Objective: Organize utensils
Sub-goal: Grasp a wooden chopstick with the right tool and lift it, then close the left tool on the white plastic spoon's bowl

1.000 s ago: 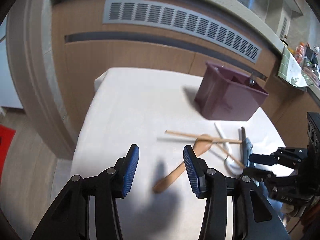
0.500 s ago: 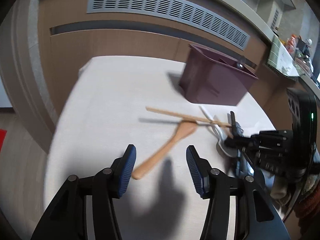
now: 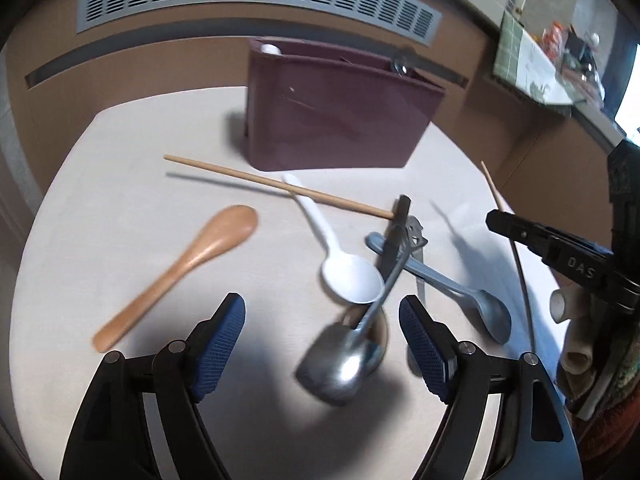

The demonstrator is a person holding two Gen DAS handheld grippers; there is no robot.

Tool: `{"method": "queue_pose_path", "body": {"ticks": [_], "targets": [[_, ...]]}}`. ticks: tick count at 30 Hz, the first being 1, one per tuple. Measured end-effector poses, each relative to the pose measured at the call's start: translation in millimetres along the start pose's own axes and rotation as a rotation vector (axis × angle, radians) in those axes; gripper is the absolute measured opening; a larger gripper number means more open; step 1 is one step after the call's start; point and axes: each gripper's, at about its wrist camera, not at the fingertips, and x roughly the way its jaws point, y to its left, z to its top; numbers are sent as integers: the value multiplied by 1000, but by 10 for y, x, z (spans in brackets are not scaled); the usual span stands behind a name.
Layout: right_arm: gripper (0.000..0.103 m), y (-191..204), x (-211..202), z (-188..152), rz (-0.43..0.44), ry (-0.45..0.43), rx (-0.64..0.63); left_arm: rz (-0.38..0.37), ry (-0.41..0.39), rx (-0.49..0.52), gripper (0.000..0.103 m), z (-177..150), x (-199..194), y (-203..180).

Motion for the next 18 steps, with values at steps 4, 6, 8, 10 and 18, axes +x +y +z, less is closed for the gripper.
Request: {"method": "queue_pose_path", "body": {"ticks": [4, 6, 8, 10, 18], "targets": [[5, -28, 18, -54, 5, -15, 10, 63, -19, 20, 79, 48, 81, -165], [5, -36, 47, -69, 13, -19, 27, 110, -27, 45, 79, 84, 135, -242], [5, -80, 43, -91, 13, -21, 37, 163, -41, 71, 79, 123, 192, -297], [5, -104, 26, -132, 17, -21, 45, 186, -42, 70, 79, 145, 230, -276], [6, -121, -14, -203, 23, -15, 60, 283, -50, 50, 79, 128, 170, 87]]}}
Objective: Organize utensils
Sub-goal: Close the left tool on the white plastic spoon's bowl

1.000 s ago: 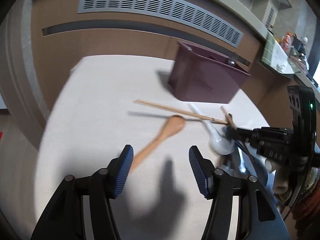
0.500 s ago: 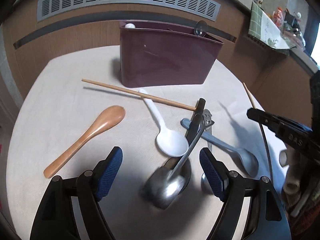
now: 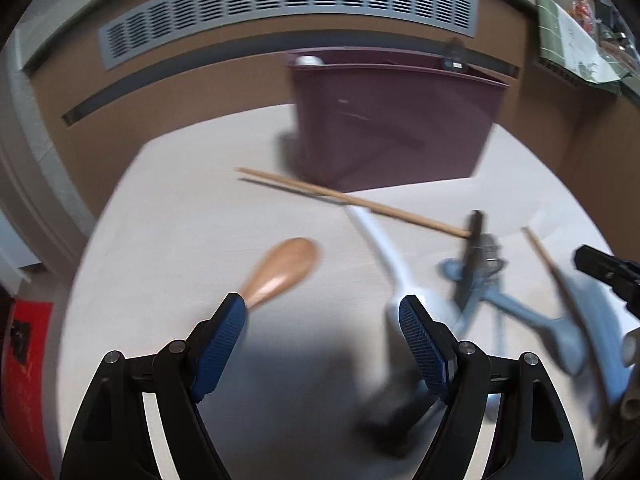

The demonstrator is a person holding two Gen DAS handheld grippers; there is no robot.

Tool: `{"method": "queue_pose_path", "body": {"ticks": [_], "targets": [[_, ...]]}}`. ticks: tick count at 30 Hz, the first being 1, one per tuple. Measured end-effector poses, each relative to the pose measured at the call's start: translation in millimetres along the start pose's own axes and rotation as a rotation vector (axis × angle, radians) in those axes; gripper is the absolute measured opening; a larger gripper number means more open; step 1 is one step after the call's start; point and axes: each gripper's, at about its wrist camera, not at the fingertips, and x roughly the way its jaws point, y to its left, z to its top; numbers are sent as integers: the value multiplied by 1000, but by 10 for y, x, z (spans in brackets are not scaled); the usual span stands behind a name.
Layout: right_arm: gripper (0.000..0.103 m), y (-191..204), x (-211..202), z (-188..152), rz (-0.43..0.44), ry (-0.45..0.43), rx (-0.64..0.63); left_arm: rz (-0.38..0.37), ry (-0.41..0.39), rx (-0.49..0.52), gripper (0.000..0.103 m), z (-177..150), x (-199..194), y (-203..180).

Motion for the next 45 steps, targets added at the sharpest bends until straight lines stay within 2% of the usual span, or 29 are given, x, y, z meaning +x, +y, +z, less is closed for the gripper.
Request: {"method": "queue_pose_path", "body": {"ticks": [3, 6, 8, 10, 11, 13, 14, 20, 22, 23, 24, 25, 28, 30, 31, 33, 37, 39, 41, 45], "targets": [[6, 26, 8, 2, 4, 0, -3, -12, -11, -32, 79, -19, -39, 185], [6, 83, 6, 11, 10, -6, -19, -133, -9, -44, 79, -12, -101, 177], [6, 122, 14, 20, 9, -1, -35, -173, -10, -6, 79, 3, -126, 11], [6, 149, 22, 18, -22, 14, -57, -181, -12, 45, 73, 17, -131, -168], [8, 153, 27, 12, -42, 24, -70, -185, -14, 74, 65, 21, -131, -259], [16, 156, 60, -9, -62, 62, -97, -176, -14, 100, 56, 23, -125, -364], [22, 156, 77, -28, -76, 80, -109, -182, -10, 99, 54, 23, -114, -384], [22, 97, 221, -49, -107, 131, -108, -224, 20, 40, 53, 28, -115, -325], [24, 124, 233, -39, -95, 123, -132, -228, 18, 16, 53, 25, -120, -282], [19, 141, 259, -38, -109, 133, -149, -229, 23, -3, 53, 42, -103, -274], [5, 155, 264, -36, -135, 128, -160, -228, 26, -11, 53, 29, -97, -257], [6, 173, 266, -31, -157, 126, -175, -226, 31, -19, 53, 38, -75, -267], [5, 167, 235, -28, -139, 121, -154, -193, 44, 4, 53, 44, -1, -354], [5, 160, 220, -35, -135, 118, -141, -163, 29, 28, 53, 34, 15, -393], [5, 151, 202, -42, -138, 113, -134, -124, 16, 51, 52, 31, 5, -394], [5, 139, 172, -51, -138, 108, -128, -86, 0, 65, 52, 11, -5, -336], [5, 141, 130, -28, -131, 94, -122, -59, 3, 3, 52, -49, 5, 27], [5, 168, 124, -11, -124, 87, -125, -107, 0, -29, 51, -63, -10, 189], [5, 201, 134, 2, -116, 84, -129, -188, 0, -22, 51, -69, -40, 243], [5, 263, 164, 2, -105, 90, -137, -186, 12, 45, 51, -69, -13, 187]]}}
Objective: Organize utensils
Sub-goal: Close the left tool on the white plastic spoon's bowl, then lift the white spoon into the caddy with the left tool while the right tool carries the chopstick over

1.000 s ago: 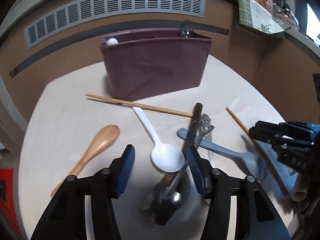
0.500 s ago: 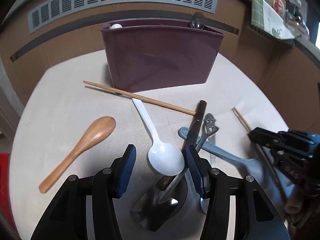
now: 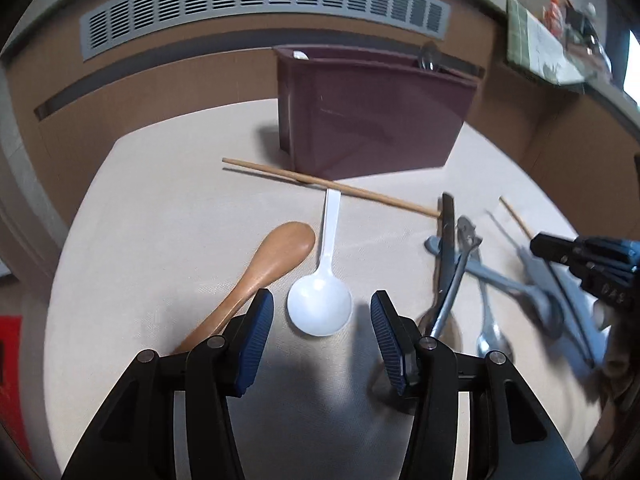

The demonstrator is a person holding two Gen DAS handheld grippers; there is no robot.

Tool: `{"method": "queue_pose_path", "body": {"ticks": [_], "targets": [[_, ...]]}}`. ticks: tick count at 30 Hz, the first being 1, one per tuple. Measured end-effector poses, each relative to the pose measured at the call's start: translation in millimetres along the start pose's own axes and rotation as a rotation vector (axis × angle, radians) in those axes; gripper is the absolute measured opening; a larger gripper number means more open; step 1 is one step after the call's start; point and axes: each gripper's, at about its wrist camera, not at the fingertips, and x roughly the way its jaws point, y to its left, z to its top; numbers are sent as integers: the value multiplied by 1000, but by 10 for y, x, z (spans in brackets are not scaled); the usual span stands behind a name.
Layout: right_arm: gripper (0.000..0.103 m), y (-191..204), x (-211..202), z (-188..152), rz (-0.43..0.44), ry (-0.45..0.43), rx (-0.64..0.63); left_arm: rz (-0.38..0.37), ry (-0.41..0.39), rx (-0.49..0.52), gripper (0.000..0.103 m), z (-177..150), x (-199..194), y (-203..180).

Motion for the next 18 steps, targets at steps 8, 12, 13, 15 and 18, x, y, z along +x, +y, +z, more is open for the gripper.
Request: {"method": "queue_pose_path", "body": {"ticks": [8, 12, 13, 15, 18], "targets": [[5, -18, -25, -3, -3, -12, 7, 32, 32, 14, 36, 126, 173, -60], [5, -23, -55, -10, 2, -22, 8, 35, 7, -10, 35, 131, 126, -40], [5, -27, -72, -10, 3, -26, 10, 45, -25, -12, 35, 136, 44, -38], [5, -39, -111, -9, 7, -34, 16, 59, -88, -7, 35, 157, -143, -38], [5, -38, -199, 10, 10, -56, 20, 60, -191, -17, 35, 231, -523, -20]]}}
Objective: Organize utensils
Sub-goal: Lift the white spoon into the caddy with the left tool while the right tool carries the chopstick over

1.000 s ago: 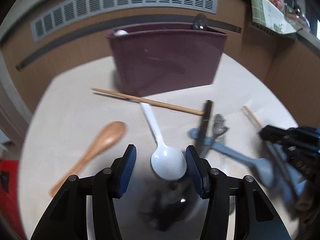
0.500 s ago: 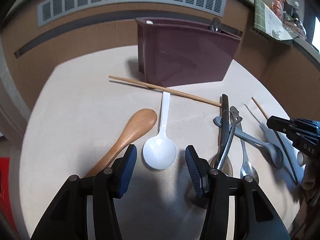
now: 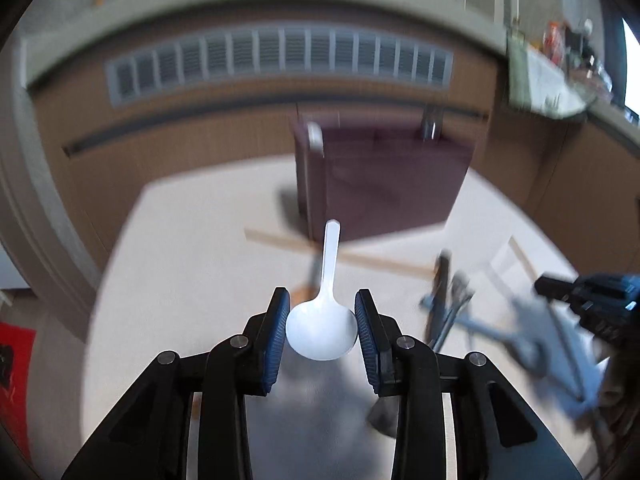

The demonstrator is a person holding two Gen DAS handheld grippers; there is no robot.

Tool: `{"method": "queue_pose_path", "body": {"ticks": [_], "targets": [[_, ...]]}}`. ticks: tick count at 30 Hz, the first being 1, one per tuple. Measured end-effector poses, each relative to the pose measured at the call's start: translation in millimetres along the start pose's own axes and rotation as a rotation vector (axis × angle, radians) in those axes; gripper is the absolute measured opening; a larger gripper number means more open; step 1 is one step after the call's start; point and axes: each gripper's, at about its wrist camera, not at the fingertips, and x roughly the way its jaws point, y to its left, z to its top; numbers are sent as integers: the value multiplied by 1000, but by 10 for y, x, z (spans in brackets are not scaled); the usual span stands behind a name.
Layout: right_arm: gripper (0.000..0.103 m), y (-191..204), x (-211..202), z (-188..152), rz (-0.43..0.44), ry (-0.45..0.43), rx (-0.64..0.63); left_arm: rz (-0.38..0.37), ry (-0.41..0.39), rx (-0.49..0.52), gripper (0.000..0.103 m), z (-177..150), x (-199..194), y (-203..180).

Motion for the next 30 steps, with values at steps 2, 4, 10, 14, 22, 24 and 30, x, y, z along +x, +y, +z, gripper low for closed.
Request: {"method": "queue_pose_path", "body": {"ticks": [2, 4, 10, 14, 22, 24, 30], "targets": [[5, 16, -70, 26, 6, -23, 2, -3, -56, 2, 35, 99, -234, 7], [5, 38, -151, 55, 15, -53, 3, -6, -81, 6, 35, 159, -383, 6], [5, 76, -395, 129, 39, -125, 7, -56, -76, -25, 35, 185, -634, 5], [5, 105, -488, 149, 29, -144, 0, -78, -73, -30, 35, 129, -728, -28], [5, 93, -615, 208, 26, -178, 16, -105, -70, -73, 35, 84, -755, 38], [5, 85, -681, 274, 28, -201, 20, -129, -93, -88, 35, 143, -783, 42], [5, 105, -1145, 1053, 13, -375, 12, -167, -368, -50, 35, 820, -997, -85]]}}
